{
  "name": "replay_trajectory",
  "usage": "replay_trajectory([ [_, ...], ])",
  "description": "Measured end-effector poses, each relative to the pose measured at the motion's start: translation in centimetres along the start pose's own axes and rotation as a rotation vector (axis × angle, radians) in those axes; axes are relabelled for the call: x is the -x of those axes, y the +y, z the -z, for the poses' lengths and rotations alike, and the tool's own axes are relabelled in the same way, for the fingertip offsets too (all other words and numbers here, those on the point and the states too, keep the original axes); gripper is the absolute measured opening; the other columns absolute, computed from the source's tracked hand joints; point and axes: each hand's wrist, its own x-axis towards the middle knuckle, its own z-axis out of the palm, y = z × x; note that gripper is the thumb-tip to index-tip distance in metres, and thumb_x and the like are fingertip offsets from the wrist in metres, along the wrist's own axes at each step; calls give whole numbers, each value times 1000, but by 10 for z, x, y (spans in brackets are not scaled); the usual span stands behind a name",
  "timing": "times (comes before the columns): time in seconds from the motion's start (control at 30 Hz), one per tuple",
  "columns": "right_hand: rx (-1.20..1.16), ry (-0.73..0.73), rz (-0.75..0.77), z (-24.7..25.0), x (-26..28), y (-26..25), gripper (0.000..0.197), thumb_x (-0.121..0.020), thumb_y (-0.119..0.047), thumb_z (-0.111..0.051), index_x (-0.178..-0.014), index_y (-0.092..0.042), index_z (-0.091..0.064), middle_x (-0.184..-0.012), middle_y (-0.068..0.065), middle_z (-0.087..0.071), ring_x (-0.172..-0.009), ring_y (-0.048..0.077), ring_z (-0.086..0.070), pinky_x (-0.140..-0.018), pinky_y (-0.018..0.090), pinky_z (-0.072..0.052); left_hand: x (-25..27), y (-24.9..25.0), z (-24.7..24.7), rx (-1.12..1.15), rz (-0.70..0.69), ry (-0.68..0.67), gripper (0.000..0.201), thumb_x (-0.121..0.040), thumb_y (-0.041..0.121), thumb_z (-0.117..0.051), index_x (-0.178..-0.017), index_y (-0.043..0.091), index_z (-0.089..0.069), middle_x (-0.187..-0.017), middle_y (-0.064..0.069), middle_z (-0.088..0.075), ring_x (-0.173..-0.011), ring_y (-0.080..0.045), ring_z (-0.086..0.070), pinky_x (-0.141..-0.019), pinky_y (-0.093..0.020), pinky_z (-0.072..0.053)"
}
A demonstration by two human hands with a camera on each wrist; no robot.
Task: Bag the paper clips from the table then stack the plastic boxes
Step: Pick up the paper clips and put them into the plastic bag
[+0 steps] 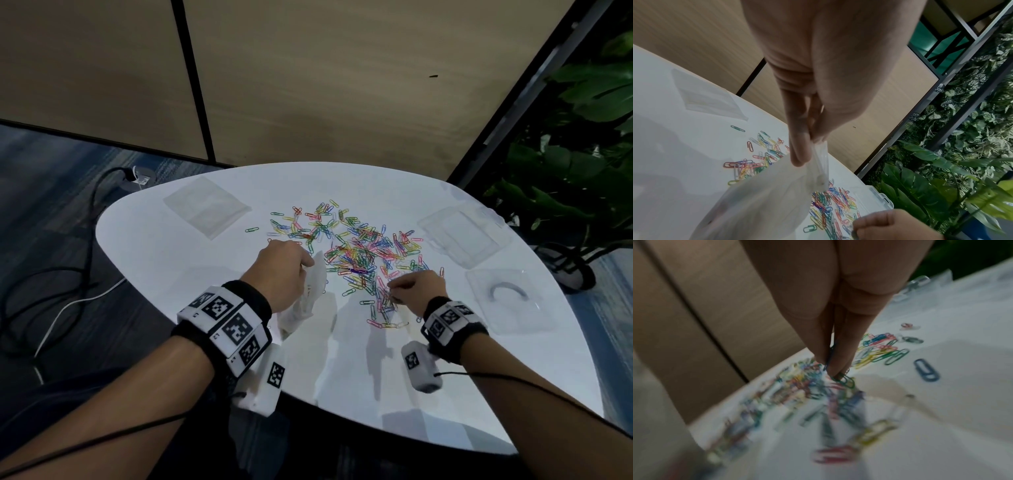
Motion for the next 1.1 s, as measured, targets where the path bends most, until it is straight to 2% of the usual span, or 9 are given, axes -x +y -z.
replay_trajectory([
  [0.07,-379,-79,-74,5,6,-12,12,-76,1,-77,-75,-10,-79,-83,13,-77,-78,25,-75,-88,39,-58,-2,0,-2,12,8,-4,35,-94,8,-49,-123,14,-67,-122,-12,-68,-112,-31,-65,-98,-40,-54],
  [0.17,-853,-251,-62,5,26,-47,12,-79,11,-70,-90,5,-73,-94,27,-72,-81,30,-74,-78,30,-61,-3,0,-6,39,10,-7,35,-94,8,-50,-123,13,-68,-122,-14,-68,-110,-33,-66,-97,-41,-55],
  [0.37,-1086,-451,-129,-23,68,-91,14,-87,12,-60,-98,8,-67,-88,19,-72,-78,22,-73,-72,22,-60,0,5,-11,19,-3,44,35,-93,11,-51,-122,16,-69,-119,-13,-69,-109,-30,-65,-101,-38,-51],
  [0.57,-914,-374,-101,-42,74,-99,22,-87,17,-53,-93,2,-69,-95,25,-68,-83,32,-69,-75,27,-61,3,8,-6,31,-13,80,29,-91,9,-55,-112,15,-74,-108,-13,-72,-103,-31,-66,-95,-38,-53],
  [0.77,-600,-306,79,-37,79,-103,15,-79,15,-63,-81,1,-68,-74,19,-69,-58,22,-68,-69,33,-62,8,14,-6,67,-6,67,21,-80,9,-63,-95,11,-77,-98,-13,-75,-96,-30,-68,-87,-39,-57],
  [0.83,-522,-292,151,-39,80,-101,16,-77,12,-64,-75,-3,-69,-70,15,-69,-62,24,-69,-72,37,-62,9,15,-8,75,4,68,27,-80,10,-65,-105,13,-75,-105,-9,-73,-102,-26,-67,-92,-33,-55],
  [0.97,-80,-243,440,-43,87,-101,30,-76,4,-60,-71,-26,-65,-71,-10,-66,-65,0,-62,-63,1,-43,11,14,-5,67,3,51,31,-77,14,-62,-105,18,-75,-99,-5,-73,-100,-24,-66,-86,-30,-54],
  [1.03,-27,-286,501,-40,87,-102,35,-77,5,-55,-74,-29,-64,-83,-6,-70,-78,10,-67,-71,9,-49,9,12,-4,49,-11,37,23,-77,13,-61,-93,19,-77,-86,-4,-72,-93,-28,-66,-77,-31,-53],
  [1.1,-177,-307,445,-29,81,-103,39,-78,9,-52,-76,-27,-68,-91,1,-74,-84,20,-73,-78,30,-59,6,10,-3,54,-10,49,28,-84,11,-60,-104,20,-77,-100,-7,-75,-99,-27,-67,-88,-34,-55],
])
